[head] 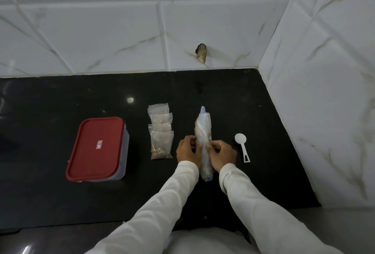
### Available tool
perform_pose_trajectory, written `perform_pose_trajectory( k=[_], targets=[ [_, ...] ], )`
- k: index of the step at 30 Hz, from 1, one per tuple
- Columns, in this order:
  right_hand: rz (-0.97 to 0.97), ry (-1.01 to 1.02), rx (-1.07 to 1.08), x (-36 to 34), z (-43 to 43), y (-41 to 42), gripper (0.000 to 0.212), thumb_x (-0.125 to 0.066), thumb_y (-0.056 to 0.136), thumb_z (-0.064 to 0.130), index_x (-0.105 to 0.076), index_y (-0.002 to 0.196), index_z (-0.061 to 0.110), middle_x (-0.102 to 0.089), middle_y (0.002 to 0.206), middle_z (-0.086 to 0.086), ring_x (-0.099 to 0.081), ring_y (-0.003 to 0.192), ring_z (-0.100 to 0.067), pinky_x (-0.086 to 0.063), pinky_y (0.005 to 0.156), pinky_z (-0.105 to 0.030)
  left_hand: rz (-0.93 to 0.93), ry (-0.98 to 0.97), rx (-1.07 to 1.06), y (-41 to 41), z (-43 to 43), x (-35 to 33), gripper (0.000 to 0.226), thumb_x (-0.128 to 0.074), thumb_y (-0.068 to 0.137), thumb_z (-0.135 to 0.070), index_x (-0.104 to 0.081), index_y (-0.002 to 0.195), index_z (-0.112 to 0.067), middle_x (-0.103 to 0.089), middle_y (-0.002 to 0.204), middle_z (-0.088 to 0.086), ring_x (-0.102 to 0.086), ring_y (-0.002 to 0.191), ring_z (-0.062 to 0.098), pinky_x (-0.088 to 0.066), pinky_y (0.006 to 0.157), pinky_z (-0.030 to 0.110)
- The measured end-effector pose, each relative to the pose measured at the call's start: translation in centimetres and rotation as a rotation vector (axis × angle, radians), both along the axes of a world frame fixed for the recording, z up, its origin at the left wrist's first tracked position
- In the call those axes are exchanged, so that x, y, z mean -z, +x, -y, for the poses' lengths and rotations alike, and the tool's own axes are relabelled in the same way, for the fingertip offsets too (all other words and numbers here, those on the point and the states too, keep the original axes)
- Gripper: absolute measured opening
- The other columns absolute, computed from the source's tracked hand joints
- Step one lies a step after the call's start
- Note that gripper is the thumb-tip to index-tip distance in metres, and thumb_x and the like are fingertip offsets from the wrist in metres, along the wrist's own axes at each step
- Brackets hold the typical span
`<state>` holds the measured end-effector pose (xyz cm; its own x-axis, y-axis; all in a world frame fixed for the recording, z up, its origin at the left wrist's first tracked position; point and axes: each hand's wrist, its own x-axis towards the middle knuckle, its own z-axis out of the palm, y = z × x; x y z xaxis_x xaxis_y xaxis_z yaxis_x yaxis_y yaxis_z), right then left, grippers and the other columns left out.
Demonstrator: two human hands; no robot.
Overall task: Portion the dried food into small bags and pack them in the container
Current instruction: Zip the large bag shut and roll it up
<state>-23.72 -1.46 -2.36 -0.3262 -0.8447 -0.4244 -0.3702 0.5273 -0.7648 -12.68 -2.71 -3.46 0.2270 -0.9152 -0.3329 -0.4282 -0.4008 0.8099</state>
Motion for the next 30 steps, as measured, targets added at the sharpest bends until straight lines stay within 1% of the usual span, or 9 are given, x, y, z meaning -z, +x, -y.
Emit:
perform_pose_trajectory(
  k=[3, 5, 10, 15, 18, 22, 25, 27, 30],
  targets=[
    [-0.021, 0.001, -0.008, 0.2, 0.0, 0.0, 0.013, -0.064, 0.09, 0.034, -0.067, 0.1, 0.027, -0.067, 0.091, 0.012, -0.063, 0.083, -0.005, -0.045, 0.065, -0.017, 0.019, 0.013, 0.013, 0.0, 0.1, -0.2, 0.028, -0.07, 0.089, -0.024, -0.06, 0.115, -0.022, -0.058, 0.113, -0.003, -0.059, 0.094, 0.009, -0.045, 0.079, 0.02],
    [-0.051, -0.005, -0.028, 0.3, 0.0, -0.1, 0.013, -0.064, 0.09, 0.036, -0.067, 0.099, 0.028, -0.068, 0.091, 0.01, -0.065, 0.085, -0.008, -0.047, 0.069, -0.021, 0.026, 0.015, 0.021, -0.1, 0.1, -0.2, 0.03, -0.07, 0.09, -0.024, -0.059, 0.117, -0.022, -0.057, 0.114, -0.003, -0.058, 0.093, 0.009, -0.044, 0.079, 0.019],
    [-0.076, 0.011, -0.093, 0.4, 0.2, -0.6, 0.019, -0.061, 0.091, 0.04, -0.067, 0.103, 0.026, -0.067, 0.092, 0.01, -0.063, 0.085, -0.007, -0.048, 0.073, -0.023, 0.03, 0.02, 0.009, -0.2, 0.0, -0.2, 0.032, -0.07, 0.09, -0.024, -0.058, 0.119, -0.023, -0.058, 0.116, -0.002, -0.06, 0.097, 0.01, -0.048, 0.083, 0.023],
    [-0.058, 0.004, -0.113, 0.3, 0.1, -0.8, 0.026, -0.059, 0.091, 0.043, -0.065, 0.108, 0.024, -0.068, 0.097, 0.007, -0.063, 0.087, -0.009, -0.051, 0.075, -0.024, -0.004, 0.04, -0.025, -0.2, -0.1, -0.4, 0.031, -0.069, 0.09, -0.024, -0.06, 0.12, -0.022, -0.061, 0.116, -0.002, -0.061, 0.098, 0.01, -0.045, 0.081, 0.02],
    [-0.033, 0.009, -0.106, -0.1, 0.0, -0.7, 0.029, -0.06, 0.091, 0.042, -0.064, 0.112, 0.023, -0.064, 0.097, 0.008, -0.06, 0.086, -0.008, -0.046, 0.074, -0.022, -0.035, 0.033, -0.05, -0.2, -0.4, -0.5, 0.031, -0.068, 0.091, -0.023, -0.061, 0.121, -0.021, -0.065, 0.115, -0.002, -0.061, 0.098, 0.009, -0.044, 0.081, 0.019],
    [-0.005, 0.009, -0.093, -0.3, -0.2, -0.8, 0.035, -0.061, 0.091, 0.041, -0.06, 0.12, 0.022, -0.065, 0.109, 0.005, -0.056, 0.089, -0.007, -0.042, 0.075, -0.022, -0.057, 0.023, -0.054, -0.1, -1.2, -0.7, 0.031, -0.066, 0.092, -0.021, -0.061, 0.123, -0.019, -0.067, 0.116, -0.002, -0.06, 0.098, 0.008, -0.046, 0.085, 0.02],
    [-0.016, -0.006, -0.078, -0.8, -0.2, -0.8, 0.043, -0.062, 0.091, 0.041, -0.055, 0.127, 0.021, -0.063, 0.115, 0.002, -0.055, 0.092, -0.009, -0.043, 0.078, -0.024, -0.014, 0.018, 0.004, 0.2, -1.6, -1.3, 0.03, -0.064, 0.094, -0.021, -0.061, 0.124, -0.02, -0.066, 0.119, -0.001, -0.062, 0.107, 0.012, -0.048, 0.092, 0.023],
    [-0.058, -0.041, -0.07, -1.3, -0.3, -0.7, 0.046, -0.062, 0.09, 0.043, -0.053, 0.129, 0.021, -0.061, 0.121, 0.001, -0.056, 0.096, -0.01, -0.044, 0.079, -0.025, 0.03, 0.003, 0.083, 0.7, -1.9, -2.3, 0.03, -0.062, 0.095, -0.024, -0.06, 0.126, -0.02, -0.065, 0.12, -0.001, -0.061, 0.111, 0.014, -0.046, 0.092, 0.023],
    [-0.139, -0.153, -0.051, -2.9, -0.7, 0.2, 0.044, -0.062, 0.089, 0.043, -0.053, 0.128, 0.026, -0.053, 0.128, 0.0, -0.056, 0.106, -0.013, -0.048, 0.085, -0.029, 0.042, -0.004, 0.208, 2.2, -2.5, -4.4, 0.03, -0.06, 0.096, -0.026, -0.06, 0.127, -0.023, -0.063, 0.124, -0.004, -0.059, 0.115, 0.013, -0.045, 0.095, 0.024]
  ],
)
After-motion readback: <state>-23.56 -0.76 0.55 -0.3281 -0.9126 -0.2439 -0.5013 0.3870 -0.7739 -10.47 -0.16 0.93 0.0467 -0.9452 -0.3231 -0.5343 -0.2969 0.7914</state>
